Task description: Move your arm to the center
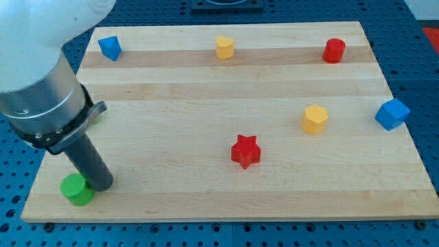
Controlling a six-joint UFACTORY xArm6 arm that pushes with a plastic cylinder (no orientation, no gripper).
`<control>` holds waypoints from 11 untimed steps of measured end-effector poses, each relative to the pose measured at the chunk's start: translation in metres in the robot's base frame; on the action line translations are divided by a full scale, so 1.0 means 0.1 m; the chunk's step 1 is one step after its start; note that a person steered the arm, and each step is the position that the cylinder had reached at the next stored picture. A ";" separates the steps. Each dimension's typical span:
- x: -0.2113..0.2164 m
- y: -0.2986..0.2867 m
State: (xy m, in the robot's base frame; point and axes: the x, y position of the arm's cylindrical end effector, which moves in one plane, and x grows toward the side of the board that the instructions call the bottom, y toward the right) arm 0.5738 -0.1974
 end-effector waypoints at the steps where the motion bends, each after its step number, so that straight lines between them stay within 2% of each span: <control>1: 0.00 -0.17; 2: 0.00 -0.27; 3: 0.00 0.12; 4: -0.21 0.68; 6: -0.28 0.75; 7: -0.76 0.89; 10: -1.16 1.27; 11: -1.40 1.59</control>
